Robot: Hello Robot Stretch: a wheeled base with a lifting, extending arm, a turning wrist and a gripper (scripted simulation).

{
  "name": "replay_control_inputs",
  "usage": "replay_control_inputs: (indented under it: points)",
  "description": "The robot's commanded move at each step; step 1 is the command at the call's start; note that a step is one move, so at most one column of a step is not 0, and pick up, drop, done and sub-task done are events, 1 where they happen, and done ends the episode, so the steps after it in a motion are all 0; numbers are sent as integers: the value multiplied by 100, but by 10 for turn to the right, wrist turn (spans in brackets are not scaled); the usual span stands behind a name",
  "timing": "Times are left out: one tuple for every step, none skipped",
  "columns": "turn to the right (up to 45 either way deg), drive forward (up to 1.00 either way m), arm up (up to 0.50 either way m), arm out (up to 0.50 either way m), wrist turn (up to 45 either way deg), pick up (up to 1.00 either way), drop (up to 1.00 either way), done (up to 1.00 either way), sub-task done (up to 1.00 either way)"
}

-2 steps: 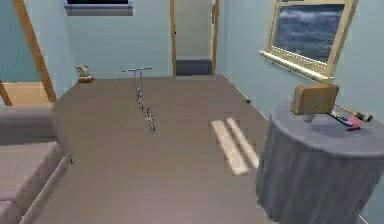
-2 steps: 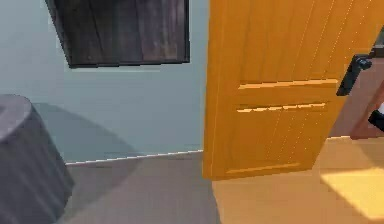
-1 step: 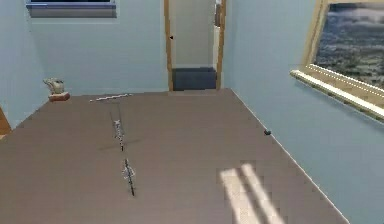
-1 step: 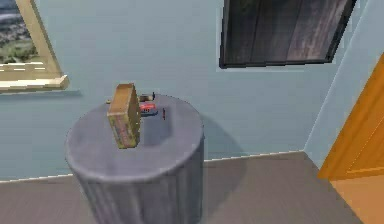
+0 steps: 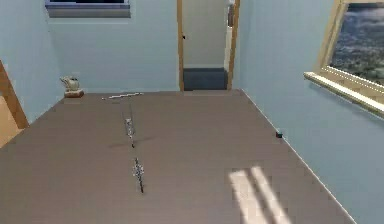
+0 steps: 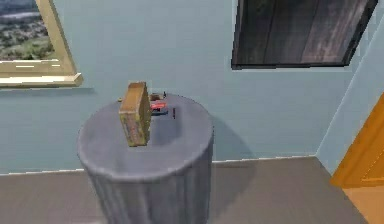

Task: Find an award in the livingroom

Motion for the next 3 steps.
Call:
replay_control_inputs:
  points:
    - [0,100,0,0,0,0,0,0,0]
    - [0,100,0,0,0,0,0,0,0]
    - [-90,0,0,0,0,0,0,0,0]
